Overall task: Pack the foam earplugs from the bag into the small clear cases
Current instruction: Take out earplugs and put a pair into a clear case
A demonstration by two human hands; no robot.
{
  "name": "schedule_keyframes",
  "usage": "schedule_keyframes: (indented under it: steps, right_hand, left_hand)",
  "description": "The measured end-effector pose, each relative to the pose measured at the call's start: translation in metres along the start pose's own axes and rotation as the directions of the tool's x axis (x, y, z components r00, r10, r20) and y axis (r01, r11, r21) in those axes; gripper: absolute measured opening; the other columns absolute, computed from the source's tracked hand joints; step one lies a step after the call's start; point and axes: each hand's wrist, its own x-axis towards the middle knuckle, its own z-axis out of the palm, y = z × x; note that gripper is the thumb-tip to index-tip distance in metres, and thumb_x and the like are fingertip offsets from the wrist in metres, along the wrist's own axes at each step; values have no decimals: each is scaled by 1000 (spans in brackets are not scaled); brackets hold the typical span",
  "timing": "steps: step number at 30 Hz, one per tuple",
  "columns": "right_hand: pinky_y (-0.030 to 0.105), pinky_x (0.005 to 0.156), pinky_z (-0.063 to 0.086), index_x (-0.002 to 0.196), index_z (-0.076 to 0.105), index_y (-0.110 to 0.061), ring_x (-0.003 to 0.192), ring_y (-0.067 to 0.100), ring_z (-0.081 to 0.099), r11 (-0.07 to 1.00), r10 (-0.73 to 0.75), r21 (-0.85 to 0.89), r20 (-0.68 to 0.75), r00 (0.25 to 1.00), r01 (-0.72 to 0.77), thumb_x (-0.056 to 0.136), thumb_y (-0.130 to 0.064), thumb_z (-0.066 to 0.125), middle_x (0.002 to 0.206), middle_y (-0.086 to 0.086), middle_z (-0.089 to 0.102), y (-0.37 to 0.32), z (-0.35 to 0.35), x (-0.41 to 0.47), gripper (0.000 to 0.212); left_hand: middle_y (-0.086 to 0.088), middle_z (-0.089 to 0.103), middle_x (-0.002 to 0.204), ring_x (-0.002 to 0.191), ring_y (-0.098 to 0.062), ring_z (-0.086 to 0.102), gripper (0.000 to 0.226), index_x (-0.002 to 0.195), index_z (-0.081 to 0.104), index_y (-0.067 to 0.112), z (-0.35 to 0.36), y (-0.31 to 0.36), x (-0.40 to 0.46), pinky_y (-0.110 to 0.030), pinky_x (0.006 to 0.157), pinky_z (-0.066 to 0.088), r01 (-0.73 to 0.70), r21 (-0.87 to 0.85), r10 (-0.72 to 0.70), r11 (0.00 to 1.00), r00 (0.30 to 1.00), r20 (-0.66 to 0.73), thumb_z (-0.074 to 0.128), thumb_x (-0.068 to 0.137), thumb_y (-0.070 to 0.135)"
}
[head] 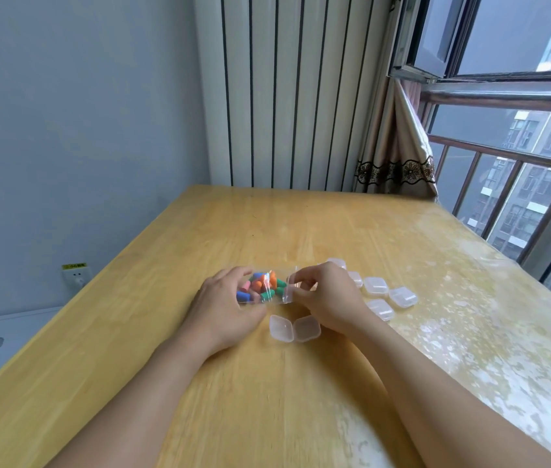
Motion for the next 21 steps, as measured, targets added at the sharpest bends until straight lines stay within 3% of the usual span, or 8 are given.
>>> schedule_keyframes:
  steps: [4,8,14,18,21]
  right_hand:
    - [26,49,28,109,76,-33,55,6,46,995,25,-102,60,998,-19,81,-45,78,59,-10,52,-8,5,12,31]
    - [26,46,24,96,77,-29,49,8,39,995,4,-104,41,999,0,79,-40,79,55,-7,45,-9,7,12,20]
    - [23,50,27,83,65,-22,62,8,44,993,-37,-112,31,999,40,76,-27,80,68,-8,51,-7,2,7,16]
    - [35,67,49,91,70,-12,82,22,60,991,-55,-120,92,994,66,78,-18,79,90,5,69,-9,-3,4,17]
    - [34,70,50,90,71,-14,84,22,62,990,-58,-120,83,995,68,77,-15,78,91,5,71,-11,-2,2,15]
  left_hand:
    - [16,60,113,103,-6,58,51,130,61,32,5,-4,4,-7,79,38,-66,-71,66,995,998,6,71,80,24]
    - [18,61,110,101,-6,60,48,127,62,35,9,-2,5,-20,86,48,-126,-114,125,985,992,-17,74,81,28]
    - [17,58,118,106,-7,58,49,133,61,32,11,-5,5,-24,91,52,-207,-94,207,974,978,-11,71,86,24]
    - [14,58,119,104,-7,59,47,133,61,29,14,-7,6,-20,87,51,-196,-83,194,977,981,-28,69,87,22]
    - [11,57,123,105,-7,59,52,136,58,25,15,-6,6,-18,85,49,-161,-83,157,984,986,-48,73,86,23]
